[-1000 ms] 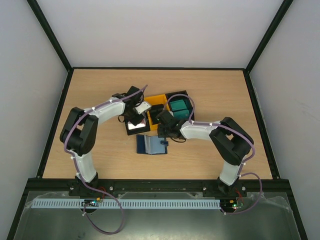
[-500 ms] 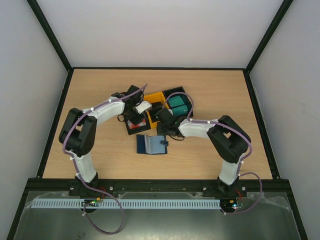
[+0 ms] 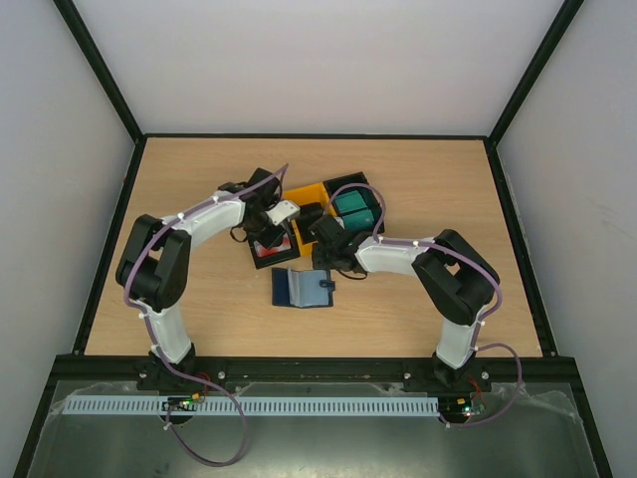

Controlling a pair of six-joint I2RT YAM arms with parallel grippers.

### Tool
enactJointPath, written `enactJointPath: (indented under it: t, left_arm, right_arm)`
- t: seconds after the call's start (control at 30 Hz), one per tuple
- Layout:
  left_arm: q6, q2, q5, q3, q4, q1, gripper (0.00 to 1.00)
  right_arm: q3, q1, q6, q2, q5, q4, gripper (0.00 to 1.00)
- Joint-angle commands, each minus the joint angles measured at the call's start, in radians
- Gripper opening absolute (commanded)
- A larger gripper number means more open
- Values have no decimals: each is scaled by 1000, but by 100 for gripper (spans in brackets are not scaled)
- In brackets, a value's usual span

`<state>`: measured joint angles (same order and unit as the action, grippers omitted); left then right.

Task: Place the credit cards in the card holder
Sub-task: Pick up the credit card from the storage box.

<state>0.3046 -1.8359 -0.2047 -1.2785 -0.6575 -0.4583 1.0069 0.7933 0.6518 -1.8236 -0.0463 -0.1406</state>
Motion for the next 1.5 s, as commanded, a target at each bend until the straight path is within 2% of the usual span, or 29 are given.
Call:
enactJointPath:
  t: [0.0, 0.1, 0.23, 0.5, 0.7, 0.77, 1.0, 1.33, 1.47]
  left_arm:
    - [-5, -12, -63, -5, -98, 6, 21]
    - [1, -17, -91, -7, -111, 7, 21]
    - [11, -13, -140, -8, -129, 9, 28]
    - [18, 22, -165, -7, -126, 12, 33]
    - [6, 1, -78, 0, -92, 12, 51]
    - [5, -24, -71, -3, -93, 10, 53]
    - [19, -58, -87, -13, -127, -13, 49]
    - [38, 32, -88, 7, -127, -23, 41]
    - [36, 43, -72, 12, -123, -23, 34]
  right_arm:
    - [0, -8, 12, -21, 2, 48, 47]
    - [-1, -8, 14, -22, 2, 49, 47]
    - [-3, -9, 13, -22, 1, 48, 47]
    - [-7, -9, 12, -28, -1, 52, 47]
    - [-9, -8, 12, -28, -6, 59, 47]
    - [-12, -9, 12, -28, -6, 61, 47]
    - [-21, -8, 10, -22, -4, 60, 47]
    - [-25, -8, 11, -17, 0, 59, 47]
    - [-25, -9, 10, -18, -1, 58, 47]
